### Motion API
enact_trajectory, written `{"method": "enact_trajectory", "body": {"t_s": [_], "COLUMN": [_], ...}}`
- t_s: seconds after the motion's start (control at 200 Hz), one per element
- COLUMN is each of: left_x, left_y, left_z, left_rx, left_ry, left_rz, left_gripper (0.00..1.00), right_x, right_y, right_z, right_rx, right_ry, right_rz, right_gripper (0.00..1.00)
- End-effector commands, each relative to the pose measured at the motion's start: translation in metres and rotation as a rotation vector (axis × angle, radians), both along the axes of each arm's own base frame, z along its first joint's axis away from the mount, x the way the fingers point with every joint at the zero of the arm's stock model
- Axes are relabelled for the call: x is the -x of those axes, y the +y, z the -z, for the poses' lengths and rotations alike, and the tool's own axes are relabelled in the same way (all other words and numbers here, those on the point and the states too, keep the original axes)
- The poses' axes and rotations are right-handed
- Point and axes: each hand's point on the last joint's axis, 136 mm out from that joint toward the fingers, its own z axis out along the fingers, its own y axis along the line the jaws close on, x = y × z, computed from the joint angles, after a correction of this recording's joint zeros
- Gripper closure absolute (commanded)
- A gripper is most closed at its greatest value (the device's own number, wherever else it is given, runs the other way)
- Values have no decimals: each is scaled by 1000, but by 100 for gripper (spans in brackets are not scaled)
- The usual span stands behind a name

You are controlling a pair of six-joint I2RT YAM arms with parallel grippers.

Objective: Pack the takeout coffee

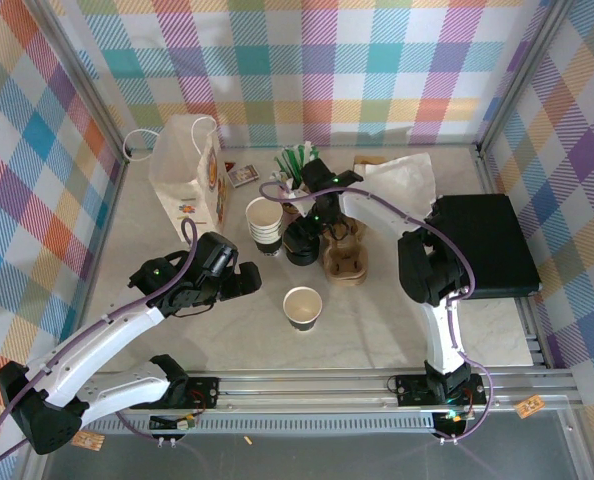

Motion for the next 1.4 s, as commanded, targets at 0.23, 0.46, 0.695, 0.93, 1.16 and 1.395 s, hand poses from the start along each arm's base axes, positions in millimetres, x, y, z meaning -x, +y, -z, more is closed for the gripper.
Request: {"method": "enact_trajectory", "body": {"t_s": [0.23, 0.46, 0.695, 0.93, 1.16, 1.395], "left_x": [5, 5, 5, 3, 1, 0], "left_y": [13, 14, 14, 13, 11, 10], "left_z": [3, 2, 1, -2, -4, -4], "left_rx": [-38, -43, -46, -44, -48, -45], "left_ry": [0, -3, -6, -17, -26, -28], "left_rz": [-7, -4, 0, 6, 18, 23], "left_gripper": [1, 1, 1, 1, 1, 1], "right_x": [2, 2, 0, -2, -1, 2], "right_y": [3, 2, 1, 1, 0, -3], "right_z": [0, 0, -3, -12, -29, -41], "right_rx": [22, 29, 31, 32, 9, 2], "right_ry": [3, 3, -8, -33, -56, -71], "right_rz": [-29, -27, -18, -12, -5, 4], "right_gripper": [19, 24, 27, 29, 30, 30]}}
